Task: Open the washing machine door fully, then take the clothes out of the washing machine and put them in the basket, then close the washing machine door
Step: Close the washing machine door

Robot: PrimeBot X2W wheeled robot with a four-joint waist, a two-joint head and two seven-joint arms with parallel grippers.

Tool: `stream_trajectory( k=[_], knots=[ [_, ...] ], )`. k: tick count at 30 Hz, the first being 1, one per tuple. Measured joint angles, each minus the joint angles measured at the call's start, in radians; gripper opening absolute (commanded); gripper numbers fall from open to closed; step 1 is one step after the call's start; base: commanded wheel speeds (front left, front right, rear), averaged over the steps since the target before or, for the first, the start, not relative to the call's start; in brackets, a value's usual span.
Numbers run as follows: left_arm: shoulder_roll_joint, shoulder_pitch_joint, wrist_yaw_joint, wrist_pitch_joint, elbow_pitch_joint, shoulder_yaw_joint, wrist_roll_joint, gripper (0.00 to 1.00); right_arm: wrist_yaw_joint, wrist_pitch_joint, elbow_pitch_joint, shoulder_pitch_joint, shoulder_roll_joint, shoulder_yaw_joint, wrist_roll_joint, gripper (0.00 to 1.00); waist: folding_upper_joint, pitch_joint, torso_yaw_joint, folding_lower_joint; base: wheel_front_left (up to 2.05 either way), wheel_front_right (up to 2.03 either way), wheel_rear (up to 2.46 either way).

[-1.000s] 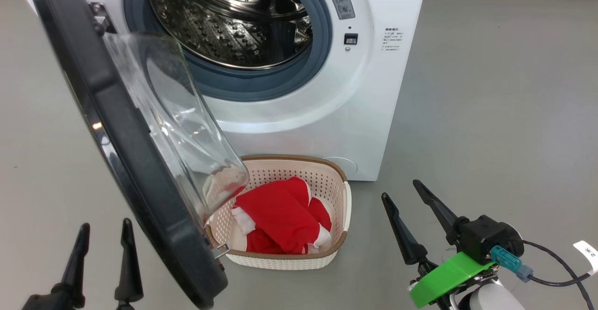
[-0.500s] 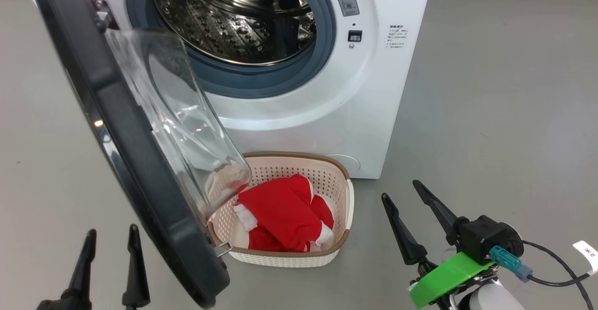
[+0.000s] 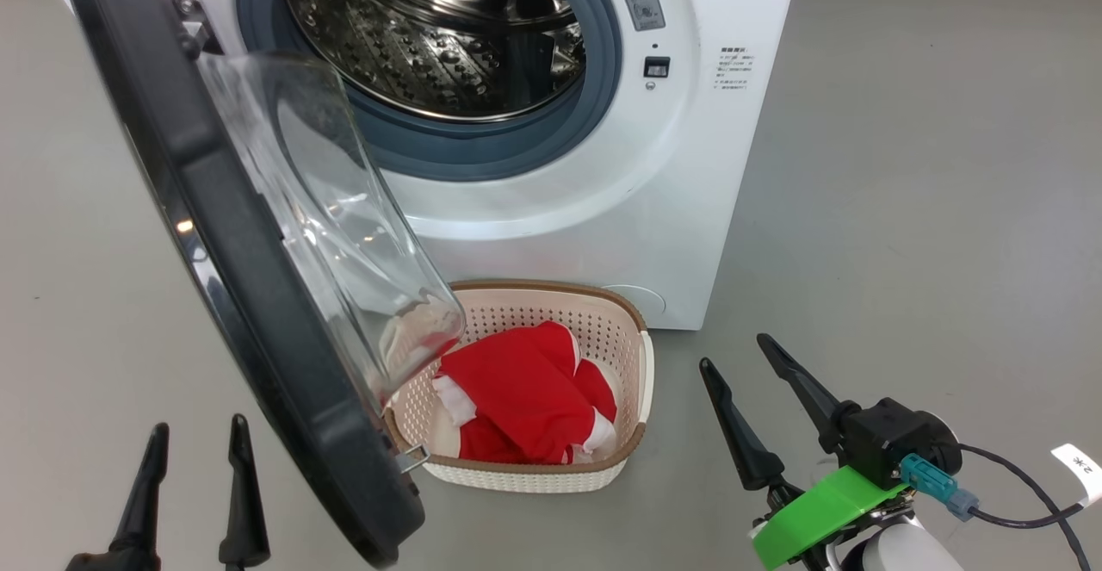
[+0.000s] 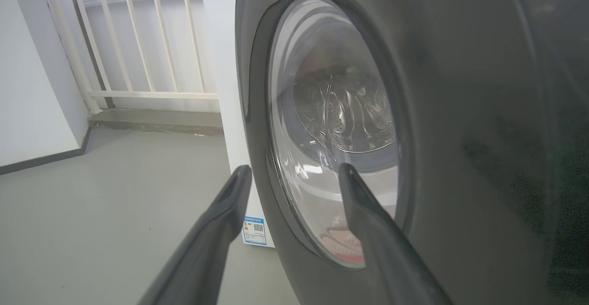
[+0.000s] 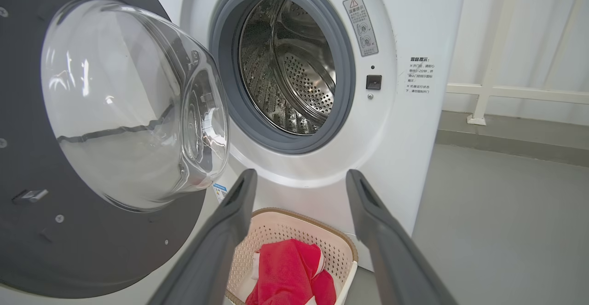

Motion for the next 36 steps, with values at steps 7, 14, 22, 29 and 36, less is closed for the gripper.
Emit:
stream_trajectory(
  k=[7,14,22,29,36],
  knots=[
    [-0.013,0.000,-0.009,0.000,0.009,0.013,0.016,0.44,0.000,0.000,0.002,0.000,0.000,0.001,0.004,1.00,0.0000,-0.003,0.001,0.0000,0.00,0.00,0.00],
    [-0.026,-0.002,-0.020,0.000,0.027,0.034,-0.051,0.00,0.000,0.000,0.006,0.000,0.001,0.002,0.010,1.00,0.0000,-0.003,0.003,0.0000,0.00,0.00,0.00],
    [-0.054,-0.098,-0.037,0.119,-0.046,0.128,-0.609,0.00,0.000,0.000,0.011,0.000,0.003,0.005,0.016,1.00,0.0000,-0.001,0.004,0.0000,0.00,0.00,0.00],
    [-0.058,-0.119,0.068,0.229,-0.173,0.142,-1.162,0.00,0.000,0.000,0.015,0.000,0.003,0.009,0.027,1.00,0.0000,-0.001,-0.007,0.0000,0.00,0.00,0.00],
    [-0.058,-0.130,0.198,0.347,-0.284,0.162,-1.461,0.00,0.000,0.000,0.019,-0.003,0.004,0.008,0.065,1.00,0.0000,0.009,-0.017,0.0000,0.00,0.00,0.00]
  ],
)
